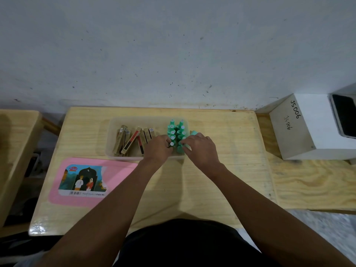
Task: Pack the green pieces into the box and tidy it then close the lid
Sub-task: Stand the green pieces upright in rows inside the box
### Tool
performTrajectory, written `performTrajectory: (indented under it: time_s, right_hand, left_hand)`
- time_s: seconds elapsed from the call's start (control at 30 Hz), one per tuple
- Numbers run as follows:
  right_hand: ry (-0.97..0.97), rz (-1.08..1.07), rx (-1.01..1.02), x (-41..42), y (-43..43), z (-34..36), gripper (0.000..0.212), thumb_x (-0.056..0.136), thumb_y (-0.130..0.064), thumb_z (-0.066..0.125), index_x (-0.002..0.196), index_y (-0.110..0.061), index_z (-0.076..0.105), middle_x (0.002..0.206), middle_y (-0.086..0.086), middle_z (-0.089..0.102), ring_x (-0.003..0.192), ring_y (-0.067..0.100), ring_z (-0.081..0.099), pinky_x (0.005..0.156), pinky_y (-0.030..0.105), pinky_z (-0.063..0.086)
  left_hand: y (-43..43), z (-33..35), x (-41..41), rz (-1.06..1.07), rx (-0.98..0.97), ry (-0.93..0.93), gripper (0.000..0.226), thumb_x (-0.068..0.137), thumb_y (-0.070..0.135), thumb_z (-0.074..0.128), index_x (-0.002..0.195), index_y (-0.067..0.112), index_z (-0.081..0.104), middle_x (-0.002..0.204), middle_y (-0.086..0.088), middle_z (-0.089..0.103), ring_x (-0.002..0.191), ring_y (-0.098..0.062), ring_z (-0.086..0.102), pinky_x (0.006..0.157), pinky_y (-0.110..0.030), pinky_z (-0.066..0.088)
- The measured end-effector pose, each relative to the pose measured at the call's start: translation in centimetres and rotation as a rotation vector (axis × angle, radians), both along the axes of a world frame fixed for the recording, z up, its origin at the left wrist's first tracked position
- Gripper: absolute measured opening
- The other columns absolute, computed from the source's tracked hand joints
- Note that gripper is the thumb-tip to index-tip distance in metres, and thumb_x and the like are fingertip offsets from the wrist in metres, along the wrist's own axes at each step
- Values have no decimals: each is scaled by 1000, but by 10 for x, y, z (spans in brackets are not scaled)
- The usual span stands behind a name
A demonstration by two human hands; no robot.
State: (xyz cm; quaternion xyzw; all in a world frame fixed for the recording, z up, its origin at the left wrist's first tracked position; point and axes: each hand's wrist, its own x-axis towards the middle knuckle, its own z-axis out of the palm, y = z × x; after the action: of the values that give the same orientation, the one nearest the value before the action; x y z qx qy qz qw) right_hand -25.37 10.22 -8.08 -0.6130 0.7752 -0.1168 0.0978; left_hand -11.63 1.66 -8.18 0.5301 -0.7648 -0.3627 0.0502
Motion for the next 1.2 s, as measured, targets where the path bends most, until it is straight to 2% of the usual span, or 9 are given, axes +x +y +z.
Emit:
performTrajectory:
  time_s: [0.17, 0.33, 0.57, 0.67, 0.83, 0.9, 1.0, 1.1, 1.2]
  right_hand:
    - [-53, -16, -67, -9, 3, 4, 28, 89, -36, 63, 115, -28, 69, 110, -6, 68, 103, 16, 58, 80, 32, 38]
    - [-173, -222, -137, -37, 18, 4, 22, 90, -35, 62, 110, -31, 71, 99, -11, 68, 84, 10, 59, 68, 27, 44]
    - [-359, -479, 117, -83, 45, -15, 21, 92, -38, 58, 109, -32, 69, 106, -13, 68, 89, 7, 60, 72, 26, 44]
    - [-410, -452, 189, -88, 43, -20, 23, 91, -37, 59, 110, -30, 70, 110, -10, 70, 96, 11, 62, 73, 27, 47]
    - [-384, -358, 355, -83, 36, -27, 33, 85, -51, 62, 110, -31, 69, 105, -10, 69, 96, 14, 64, 77, 29, 50]
    - [-315, -329, 361, -79, 35, -33, 30, 83, -52, 63, 106, -32, 69, 101, -9, 70, 95, 15, 66, 76, 29, 50]
    - [-215, -258, 347, -77, 35, -38, 26, 88, -45, 58, 104, -28, 70, 101, -2, 67, 97, 21, 64, 76, 32, 49]
    - [-258, -261, 313, -87, 36, -39, 26, 91, -39, 57, 111, -28, 69, 107, -3, 65, 98, 19, 62, 78, 33, 50]
    - [-282, -314, 298, -105, 42, -40, 29, 91, -39, 57, 117, -31, 67, 114, -4, 65, 100, 17, 62, 81, 36, 53]
  left_hand:
    - [2, 0, 1, 13, 20, 31, 22, 77, 21, 73, 96, 12, 68, 86, -8, 72, 82, -25, 67, 70, -34, 51]
    - [0, 4, 6, 41, 29, 29, 31, 73, 32, 78, 96, 16, 65, 78, -2, 68, 80, -22, 66, 72, -35, 54]
    - [2, 32, 3, -65, -199, 31, 34, 78, 47, 70, 99, 22, 63, 71, 5, 65, 65, -11, 62, 62, -30, 55]
    - [15, 42, -18, -172, -209, 69, 27, 81, 46, 67, 99, 25, 65, 74, 6, 66, 59, -8, 58, 52, -21, 42]
    - [38, 41, -64, -314, -258, 13, 25, 88, 39, 60, 106, 22, 65, 88, 3, 70, 79, -15, 62, 64, -26, 41]
    - [37, 37, -80, -396, -342, -54, 27, 90, 36, 57, 110, 20, 65, 100, 1, 69, 94, -19, 62, 74, -32, 44]
    - [27, 32, -101, -624, -461, -305, 28, 91, 29, 54, 117, 19, 61, 113, -2, 64, 107, -23, 54, 87, -37, 40]
    - [12, 29, -122, -829, -567, -590, 31, 89, 17, 57, 118, 22, 60, 120, -3, 59, 115, -24, 48, 92, -37, 38]
    - [-3, 25, -140, -966, -596, -753, 33, 89, 11, 53, 118, 24, 61, 126, -3, 53, 123, -25, 41, 98, -37, 34]
